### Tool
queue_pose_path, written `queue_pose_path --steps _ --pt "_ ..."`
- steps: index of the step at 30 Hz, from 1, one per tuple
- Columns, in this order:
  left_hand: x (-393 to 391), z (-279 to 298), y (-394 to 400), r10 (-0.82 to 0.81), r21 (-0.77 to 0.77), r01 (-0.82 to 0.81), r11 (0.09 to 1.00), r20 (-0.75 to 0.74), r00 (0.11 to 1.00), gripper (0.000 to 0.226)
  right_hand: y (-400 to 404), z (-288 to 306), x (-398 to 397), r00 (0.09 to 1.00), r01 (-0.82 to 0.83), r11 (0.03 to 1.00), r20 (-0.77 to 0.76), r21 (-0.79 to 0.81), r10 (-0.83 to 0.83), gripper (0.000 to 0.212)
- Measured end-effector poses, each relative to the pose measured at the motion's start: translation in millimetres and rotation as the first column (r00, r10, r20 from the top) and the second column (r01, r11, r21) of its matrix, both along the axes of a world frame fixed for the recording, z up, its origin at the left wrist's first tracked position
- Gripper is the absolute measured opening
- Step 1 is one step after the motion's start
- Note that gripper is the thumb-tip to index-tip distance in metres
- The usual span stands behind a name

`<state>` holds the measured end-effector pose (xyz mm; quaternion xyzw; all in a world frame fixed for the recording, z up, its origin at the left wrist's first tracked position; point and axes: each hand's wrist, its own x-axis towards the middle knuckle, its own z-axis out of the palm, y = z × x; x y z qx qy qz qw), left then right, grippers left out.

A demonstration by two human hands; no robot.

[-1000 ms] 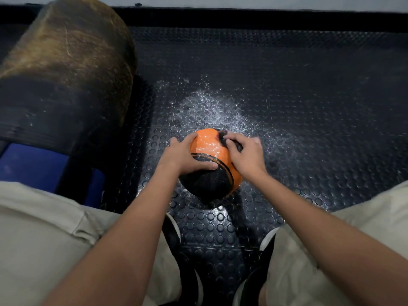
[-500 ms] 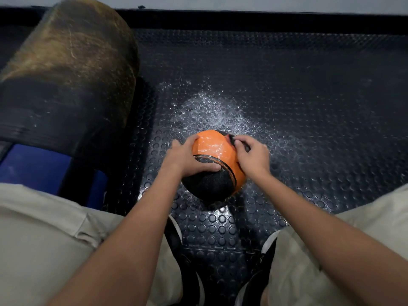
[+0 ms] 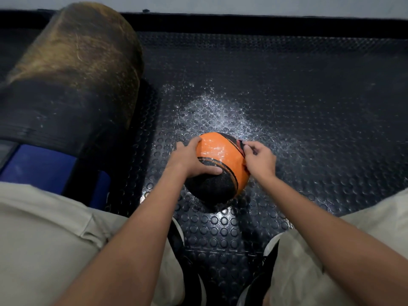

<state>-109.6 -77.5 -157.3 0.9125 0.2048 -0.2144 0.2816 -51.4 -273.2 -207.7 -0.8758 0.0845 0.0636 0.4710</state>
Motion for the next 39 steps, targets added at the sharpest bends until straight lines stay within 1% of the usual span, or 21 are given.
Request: queue_pose_path --steps 2,3,5,7,8,9,11,13,15,17,20,22,24,25,27,28,29,31,34,36,39 --pt "2 0 -1 -0.017 0.004 0.017 1.000 -0.003 1.000 0.131 4 -1 1 0.999 0.028 0.999 -0.026 -0.033 -0.029 0.019" --pt "3 0 0 -0.024 0.005 0.024 1.000 -0.008 1.000 0.132 10 1 -1 1.000 0.000 0.998 0.004 -0.055 0.000 0.019" --pt "3 1 4 -0.028 0.000 0.028 1.000 -0.018 0.999 0.131 23 7 -7 0.987 -0.132 0.986 0.082 -0.104 0.141 0.020" --pt "2 1 8 -0.023 -0.003 0.023 1.000 -0.017 1.000 0.129 27 12 -11 0.950 -0.269 0.950 0.119 -0.157 0.289 0.022" --pt "1 1 9 -0.013 -0.010 0.013 1.000 -0.012 1.000 0.128 26 12 -11 0.938 -0.301 0.938 0.126 -0.170 0.324 0.022" --pt "0 1 9 0.002 -0.022 -0.002 1.000 -0.005 1.000 0.127 22 13 -10 0.937 -0.304 0.939 0.126 -0.162 0.326 0.023" --pt "-1 1 6 0.028 -0.051 -0.028 0.998 0.011 1.000 0.126 11 9 -3 0.967 -0.223 0.970 0.103 -0.098 0.232 0.022" --pt "0 2 2 0.018 -0.049 -0.018 0.999 0.014 1.000 0.126 2 5 3 0.995 -0.091 0.995 0.032 -0.038 0.092 0.021" --pt "2 4 0 -0.003 -0.031 0.003 1.000 0.004 1.000 0.126 1 5 5 0.999 -0.017 0.999 -0.052 -0.038 0.015 0.020" --pt "3 5 1 -0.013 -0.025 0.013 1.000 -0.010 1.000 0.127 9 9 2 0.999 -0.054 0.997 -0.007 -0.058 0.054 0.021" --pt "4 7 5 -0.025 -0.012 0.024 1.000 -0.018 1.000 0.126 25 17 -5 0.964 -0.245 0.962 0.071 -0.124 0.255 0.023" --pt "2 7 6 -0.015 -0.022 0.015 1.000 -0.006 1.000 0.125 25 15 -6 0.948 -0.291 0.945 0.088 -0.149 0.306 0.024" --pt "0 8 5 -0.002 -0.034 0.003 0.999 0.006 1.000 0.125 16 12 -3 0.970 -0.215 0.971 0.097 -0.101 0.225 0.023" --pt "0 8 4 -0.004 -0.035 0.004 0.999 0.006 1.000 0.125 10 7 1 0.985 -0.156 0.986 0.065 -0.053 0.159 0.023" --pt "0 8 3 -0.016 -0.032 0.016 0.999 -0.001 1.000 0.126 -2 0 6 0.997 -0.019 1.000 -0.069 0.011 0.020 0.023" --pt "0 8 2 -0.022 -0.031 0.022 0.999 -0.005 1.000 0.126 -4 -2 5 0.990 0.031 0.999 -0.136 0.011 -0.029 0.023" --pt "0 8 2 -0.030 -0.031 0.030 0.999 -0.008 1.000 0.127 -5 -3 4 0.986 0.050 0.999 -0.159 -0.004 -0.050 0.022" --pt "1 9 3 -0.043 -0.033 0.043 0.999 -0.011 0.999 0.127 3 1 0 0.997 0.024 1.000 -0.074 -0.013 -0.025 0.020" --pt "3 9 7 -0.042 -0.042 0.042 0.998 -0.006 0.999 0.127 23 16 -5 0.976 -0.190 0.979 0.098 -0.075 0.196 0.020" --pt "3 8 9 -0.034 -0.047 0.034 0.998 -0.008 0.999 0.127 26 20 -4 0.946 -0.297 0.945 0.090 -0.133 0.310 0.021" --pt "5 8 7 -0.032 -0.056 0.032 0.998 -0.011 0.999 0.127 15 15 1 0.961 -0.252 0.963 0.091 -0.098 0.260 0.022"
